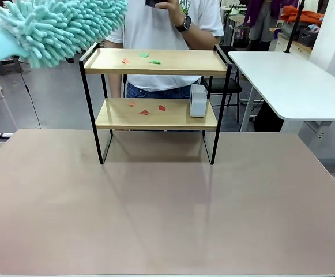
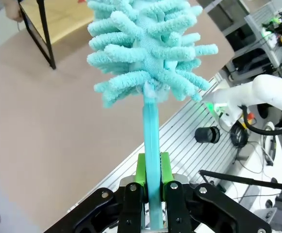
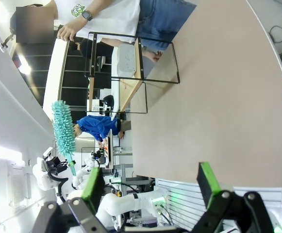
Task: Clean the shelf.
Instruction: Clean the specific tier of the Shelf with the Duster once objects are removed.
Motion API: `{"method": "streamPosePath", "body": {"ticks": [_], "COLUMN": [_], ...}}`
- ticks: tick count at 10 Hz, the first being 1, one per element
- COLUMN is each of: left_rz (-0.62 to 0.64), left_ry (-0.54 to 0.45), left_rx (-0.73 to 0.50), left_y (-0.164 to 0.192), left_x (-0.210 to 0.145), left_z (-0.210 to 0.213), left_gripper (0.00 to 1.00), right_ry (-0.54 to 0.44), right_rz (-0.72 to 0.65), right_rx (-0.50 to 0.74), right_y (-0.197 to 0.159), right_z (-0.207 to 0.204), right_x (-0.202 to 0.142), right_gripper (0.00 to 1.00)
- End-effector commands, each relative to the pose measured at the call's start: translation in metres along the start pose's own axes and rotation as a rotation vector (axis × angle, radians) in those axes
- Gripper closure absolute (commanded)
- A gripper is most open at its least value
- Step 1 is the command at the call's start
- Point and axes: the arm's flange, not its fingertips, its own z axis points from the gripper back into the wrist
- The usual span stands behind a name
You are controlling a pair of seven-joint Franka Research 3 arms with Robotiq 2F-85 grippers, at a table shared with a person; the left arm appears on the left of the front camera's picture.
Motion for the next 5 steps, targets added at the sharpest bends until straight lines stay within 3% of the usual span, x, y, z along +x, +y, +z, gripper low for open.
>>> {"method": "streamPosePath", "body": {"ticks": [1, 3, 5], "left_rz": [0.057, 0.014, 0.080], "left_ry": [0.077, 0.139, 0.079], "left_rx": [0.095, 0.055, 0.091], "left_y": [0.002, 0.000, 0.001], "left_x": [0.046, 0.082, 0.111], "left_z": [-0.017, -0.026, -0.032], "left_gripper": [0.88, 0.88, 0.88], "right_ry": [-0.009, -0.009, -0.009], "right_rz": [0.027, 0.027, 0.027], "right_rx": [0.020, 0.020, 0.020], "right_y": [0.001, 0.001, 0.001], "right_z": [-0.001, -0.001, -0.001], "right_x": [0.001, 0.001, 0.001], "right_gripper": [0.00, 0.00, 0.00]}}
